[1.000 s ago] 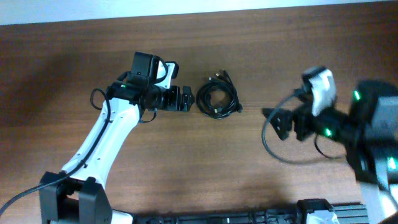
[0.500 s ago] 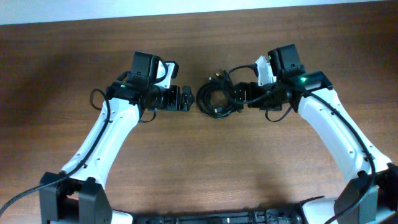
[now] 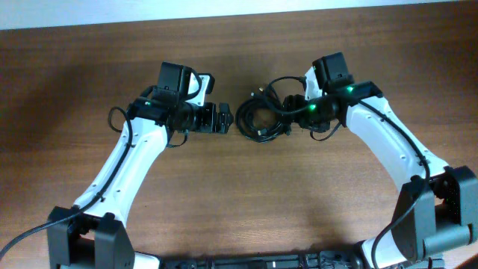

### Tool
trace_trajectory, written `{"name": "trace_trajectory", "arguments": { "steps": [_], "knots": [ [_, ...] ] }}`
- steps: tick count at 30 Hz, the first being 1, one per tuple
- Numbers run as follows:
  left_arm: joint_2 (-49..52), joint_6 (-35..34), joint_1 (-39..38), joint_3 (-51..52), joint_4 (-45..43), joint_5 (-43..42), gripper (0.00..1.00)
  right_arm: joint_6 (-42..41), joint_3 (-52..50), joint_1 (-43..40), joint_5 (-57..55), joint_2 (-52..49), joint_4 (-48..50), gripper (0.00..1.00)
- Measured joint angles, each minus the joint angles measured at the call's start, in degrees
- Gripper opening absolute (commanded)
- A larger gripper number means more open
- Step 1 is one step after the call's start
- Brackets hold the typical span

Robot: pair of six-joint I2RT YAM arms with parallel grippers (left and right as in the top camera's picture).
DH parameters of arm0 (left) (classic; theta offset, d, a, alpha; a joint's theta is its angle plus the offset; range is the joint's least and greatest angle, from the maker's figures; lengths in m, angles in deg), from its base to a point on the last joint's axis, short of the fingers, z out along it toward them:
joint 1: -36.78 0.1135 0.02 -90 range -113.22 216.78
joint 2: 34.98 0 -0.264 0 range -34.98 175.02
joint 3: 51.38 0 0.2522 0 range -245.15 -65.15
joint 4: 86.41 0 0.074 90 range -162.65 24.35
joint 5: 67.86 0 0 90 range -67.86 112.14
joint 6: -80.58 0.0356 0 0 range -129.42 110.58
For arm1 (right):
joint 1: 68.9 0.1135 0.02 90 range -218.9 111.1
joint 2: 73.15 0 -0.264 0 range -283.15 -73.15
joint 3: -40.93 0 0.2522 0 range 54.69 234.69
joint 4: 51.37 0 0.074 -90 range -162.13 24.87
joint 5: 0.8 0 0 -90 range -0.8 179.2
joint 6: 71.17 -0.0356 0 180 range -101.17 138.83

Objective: Untangle cables
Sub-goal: 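Bring the right gripper in and grasp the cable bundle's right side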

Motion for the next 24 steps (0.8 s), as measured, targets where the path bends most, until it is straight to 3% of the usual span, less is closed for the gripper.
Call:
{"name": "trace_trajectory", "arguments": {
  "steps": [5, 9, 16, 22, 24],
  "knots": [
    [0.00, 0.00, 0.00, 0.00, 0.00, 0.00, 0.99, -5.44, 0.00, 4.55, -6.95, -1.44, 1.53, 0.69],
    [0.00, -0.39, 0.00, 0.00, -0.04, -0.37, 0.99, -11.17, 0.00, 5.66, -10.05, -4.17, 2.71, 0.56],
    [0.00, -3.41, 0.00, 0.00, -3.98, -0.70, 0.99, -13.18, 0.00, 7.28, -10.64, -10.19, 6.58, 0.23],
    [0.00, -4.00, 0.00, 0.00, -3.78, -0.70, 0.99, -13.22, 0.00, 7.28, -11.34, -10.54, 9.53, 0.21],
    [0.00, -4.00, 0.00, 0.00, -3.56, -0.70, 0.99, -13.20, 0.00, 7.28, -11.72, -10.78, 9.57, 0.04]
  ]
}}
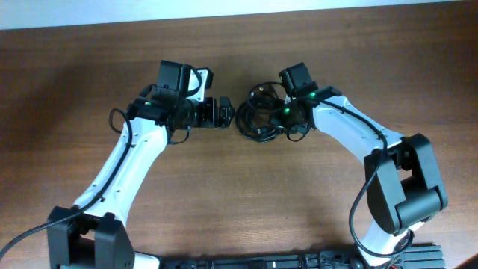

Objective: Untangle cables

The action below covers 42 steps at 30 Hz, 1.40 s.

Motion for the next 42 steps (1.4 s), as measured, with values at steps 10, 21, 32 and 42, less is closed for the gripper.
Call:
{"name": "trace_trajectory", "arguments": {
  "steps": [10, 21, 32, 42],
  "knots": [
    [0.00, -0.22, 0.00, 0.00, 0.09, -5.09, 0.88, 3.32, 3.54, -0.07, 7.19, 3.26, -0.94, 0.04],
    [0.00, -6.60, 5.14, 0.00, -11.06, -29.90, 0.99, 1.53, 7.76, -1.33, 27.82, 28.89, 12.48, 0.04],
    [0.00, -7.06, 4.94, 0.00, -11.15, -28.74, 0.60, -25.59, 14.82, -5.79, 44.81, 29.90, 46.66, 0.04],
    [0.00, -7.48, 5.16, 0.00, -8.24, -15.93, 0.16, -33.16, 23.80, -22.08, 52.35, 30.23, 43.30, 0.04]
  ]
}}
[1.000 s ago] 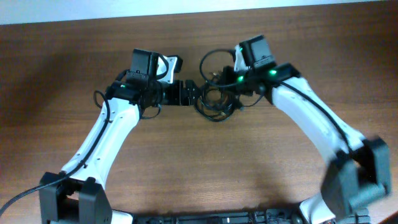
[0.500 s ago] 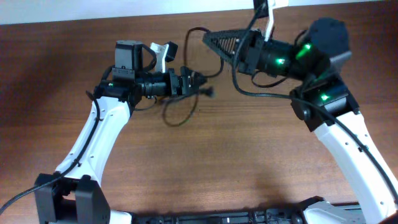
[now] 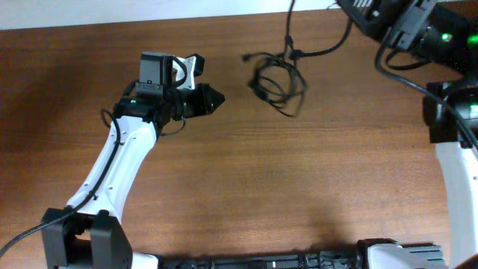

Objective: Untangle cables

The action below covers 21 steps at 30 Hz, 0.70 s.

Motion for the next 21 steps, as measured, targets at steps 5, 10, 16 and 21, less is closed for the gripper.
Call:
{"name": "trace_trajectory", "arguments": {
  "steps": [5, 10, 16, 21],
  "knots": [
    [0.00, -3.32, 2.73, 0.04, -7.63, -5.07, 0.99, -0.22, 0.26, 0.15, 1.44, -0.35, -7.67, 0.04],
    [0.00, -13.60, 1.09, 0.00, -10.32, -9.22, 0.99, 0.59, 0.26, 7.89, 1.53, -0.81, -5.73, 0.04],
    [0.00, -25.59, -1.55, 0.00, -10.38, -14.34, 0.99, 5.18, 0.22, 12.00, 2.40, -1.18, 5.38, 0.04],
    [0.00, -29.05, -3.80, 0.00, -10.29, -16.33, 0.24, 9.18, 0.22, 13.79, 2.36, -1.20, 6.25, 0.04]
  ]
}}
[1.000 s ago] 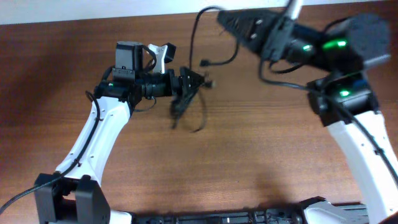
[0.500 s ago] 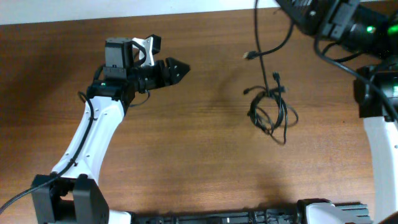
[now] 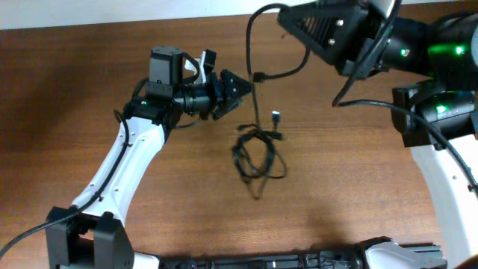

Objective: Untangle cables

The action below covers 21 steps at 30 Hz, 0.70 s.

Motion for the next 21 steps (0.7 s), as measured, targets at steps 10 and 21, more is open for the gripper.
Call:
{"name": "trace_trajectory", "arguments": {
  "steps": [10, 21],
  "knots": [
    [0.00, -1.20, -0.46, 0.00, 1.51, -6.93, 0.91, 4.15, 0.00, 1.29, -0.20, -0.79, 0.07, 0.04],
    [0.00, 11.41, -6.03, -0.24, 12.50, 5.90, 0.66, -0.48, 0.00, 1.29, -1.73, -4.52, 0.09, 0.04]
  ]
}}
